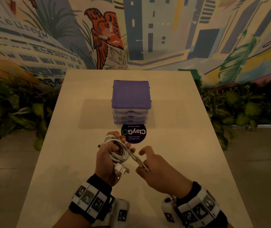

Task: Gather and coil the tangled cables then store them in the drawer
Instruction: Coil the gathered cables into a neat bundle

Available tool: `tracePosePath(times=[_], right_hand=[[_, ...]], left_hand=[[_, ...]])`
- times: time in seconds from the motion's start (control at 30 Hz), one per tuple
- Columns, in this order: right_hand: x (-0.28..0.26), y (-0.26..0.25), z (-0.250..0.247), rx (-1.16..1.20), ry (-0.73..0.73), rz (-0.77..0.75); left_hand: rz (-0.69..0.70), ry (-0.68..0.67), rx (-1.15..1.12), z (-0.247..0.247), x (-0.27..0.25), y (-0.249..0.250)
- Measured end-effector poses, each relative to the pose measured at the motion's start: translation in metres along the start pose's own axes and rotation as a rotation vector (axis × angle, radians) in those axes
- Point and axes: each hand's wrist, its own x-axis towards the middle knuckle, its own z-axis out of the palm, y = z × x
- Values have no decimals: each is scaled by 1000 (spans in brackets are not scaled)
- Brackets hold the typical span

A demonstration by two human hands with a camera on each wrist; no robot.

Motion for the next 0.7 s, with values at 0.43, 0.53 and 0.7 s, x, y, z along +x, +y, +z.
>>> tracePosePath(times=[0.43, 0.53, 0.7], right_hand=[[-14, 16, -14, 465, -262, -257], [-17, 7, -8, 244, 3, -353], [-7, -9, 4, 140, 256, -460]], left_hand=[[-11, 121, 99, -4, 14, 10], [-20, 118, 146, 0, 13, 8], [14, 85, 277, 5, 8, 0]])
